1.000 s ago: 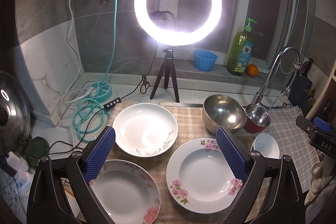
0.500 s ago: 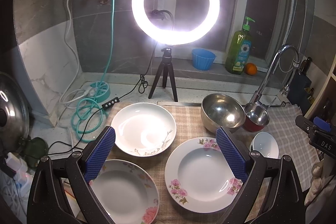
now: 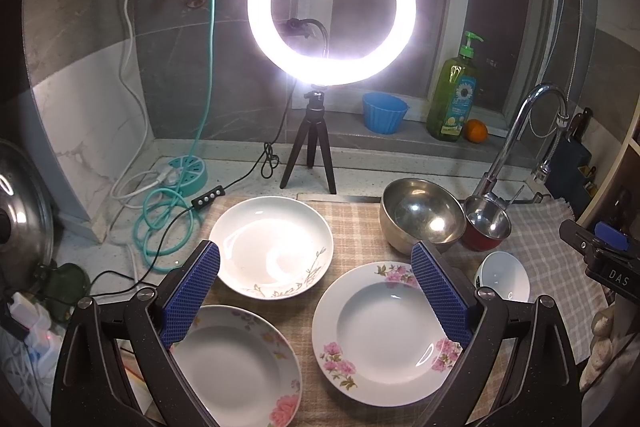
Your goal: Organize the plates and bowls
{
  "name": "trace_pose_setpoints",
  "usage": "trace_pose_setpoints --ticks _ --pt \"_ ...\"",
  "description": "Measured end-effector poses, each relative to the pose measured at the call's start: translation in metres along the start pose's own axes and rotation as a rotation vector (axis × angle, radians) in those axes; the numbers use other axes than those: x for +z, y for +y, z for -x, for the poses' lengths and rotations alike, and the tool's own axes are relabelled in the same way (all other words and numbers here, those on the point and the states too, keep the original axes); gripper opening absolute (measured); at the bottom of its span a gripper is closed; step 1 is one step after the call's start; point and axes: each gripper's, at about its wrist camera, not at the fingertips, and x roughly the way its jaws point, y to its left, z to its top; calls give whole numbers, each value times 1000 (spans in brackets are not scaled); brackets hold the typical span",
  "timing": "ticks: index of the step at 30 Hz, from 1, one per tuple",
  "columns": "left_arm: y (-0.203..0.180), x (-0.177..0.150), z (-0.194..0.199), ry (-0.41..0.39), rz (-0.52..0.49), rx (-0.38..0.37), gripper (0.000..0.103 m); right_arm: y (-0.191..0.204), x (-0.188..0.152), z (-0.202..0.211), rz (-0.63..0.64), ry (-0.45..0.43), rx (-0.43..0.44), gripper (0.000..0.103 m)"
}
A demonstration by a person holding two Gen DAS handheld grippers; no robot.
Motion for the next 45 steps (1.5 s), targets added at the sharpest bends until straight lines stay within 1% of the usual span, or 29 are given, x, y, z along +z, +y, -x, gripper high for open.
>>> trace_pose_setpoints --ticks 12,20,23,27,28,29,30,33,34,35,37,39,41,42,45 --pt "-1 0 -8 21 -8 -15 96 -1 -6 -4 -2 13 -3 103" --pt "2 -2 -16 47 -21 -25 96 -7 -9 -13 -15 41 9 103" --pt "4 -4 -25 87 -28 -39 90 -10 -11 -18 -25 60 24 103" --pt "9 -12 -41 165 -23 -69 76 -14 -24 -25 -35 99 45 101" --pt "11 -15 -46 183 -21 -75 74 -14 -27 -27 -34 112 49 97" --pt "13 -17 -49 199 -19 -82 67 -15 -30 -29 -33 127 55 94" --pt "14 -18 -53 217 -14 -91 61 -16 -35 -32 -35 145 64 93" --pt "17 -24 -63 262 7 -127 56 -20 -47 -40 -63 205 105 89" --pt "18 -26 -66 279 18 -145 54 -21 -50 -43 -76 224 119 84" --pt "19 -27 -70 296 30 -162 50 -22 -54 -47 -87 244 132 80" --pt "21 -31 -79 331 52 -193 46 -23 -59 -51 -94 268 152 74" --pt "23 -34 -86 364 67 -213 38 -22 -63 -55 -102 295 176 68" --pt "23 -39 -94 397 79 -229 32 -22 -71 -59 -119 336 211 59" --pt "23 -41 -97 411 82 -236 29 -21 -74 -61 -126 351 223 58" --pt "22 -46 -103 443 78 -245 27 -20 -86 -69 -163 408 279 56"
